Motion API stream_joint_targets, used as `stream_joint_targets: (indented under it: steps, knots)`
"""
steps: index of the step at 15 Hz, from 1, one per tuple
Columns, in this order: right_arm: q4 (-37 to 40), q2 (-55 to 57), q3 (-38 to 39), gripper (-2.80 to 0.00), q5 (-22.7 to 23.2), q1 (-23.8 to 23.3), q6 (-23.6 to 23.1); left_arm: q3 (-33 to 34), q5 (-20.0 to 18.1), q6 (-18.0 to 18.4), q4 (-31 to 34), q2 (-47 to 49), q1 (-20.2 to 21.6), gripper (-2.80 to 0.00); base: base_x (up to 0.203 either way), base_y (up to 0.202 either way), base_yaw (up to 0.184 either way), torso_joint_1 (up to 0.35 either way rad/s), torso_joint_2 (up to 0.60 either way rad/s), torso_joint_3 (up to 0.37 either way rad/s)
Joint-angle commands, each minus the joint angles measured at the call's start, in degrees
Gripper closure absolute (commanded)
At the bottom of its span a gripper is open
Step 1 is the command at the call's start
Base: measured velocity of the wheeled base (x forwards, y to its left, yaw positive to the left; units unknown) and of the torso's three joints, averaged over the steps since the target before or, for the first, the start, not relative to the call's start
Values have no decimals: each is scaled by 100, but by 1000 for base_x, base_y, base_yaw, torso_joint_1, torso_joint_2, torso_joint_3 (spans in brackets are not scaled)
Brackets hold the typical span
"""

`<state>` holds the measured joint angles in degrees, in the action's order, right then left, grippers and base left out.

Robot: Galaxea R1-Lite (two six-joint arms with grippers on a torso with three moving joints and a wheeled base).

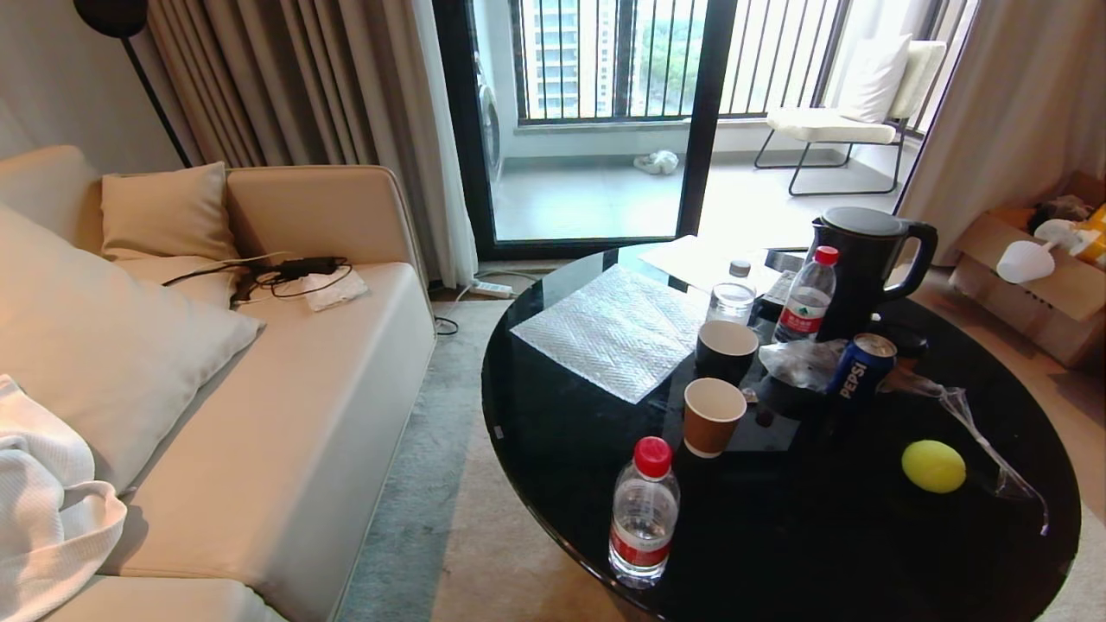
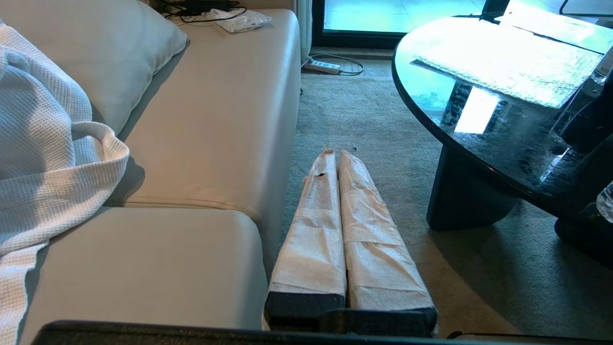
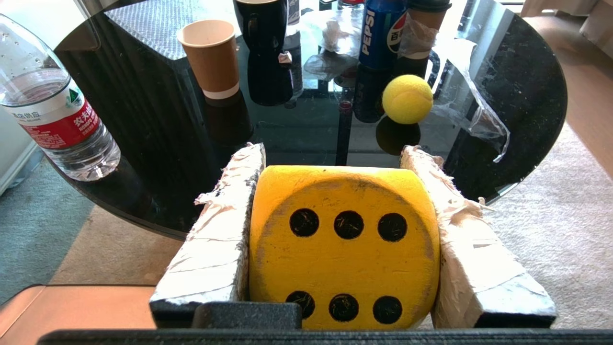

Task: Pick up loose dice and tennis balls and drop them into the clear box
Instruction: Put the toys in the box

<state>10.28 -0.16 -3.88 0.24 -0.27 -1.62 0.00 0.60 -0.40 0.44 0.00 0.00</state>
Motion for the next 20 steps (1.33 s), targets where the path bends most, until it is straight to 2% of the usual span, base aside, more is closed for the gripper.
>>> stream_joint_targets:
  steps: [1, 20]
  knots:
    - [9, 16, 1, 0, 2, 0, -5, 9, 2, -4, 0, 0, 0, 0, 0, 0, 0, 0, 0, 0]
    - [9, 7, 1, 0, 11, 0, 4, 9, 2, 5, 0, 0, 0, 0, 0, 0, 0, 0, 0, 0]
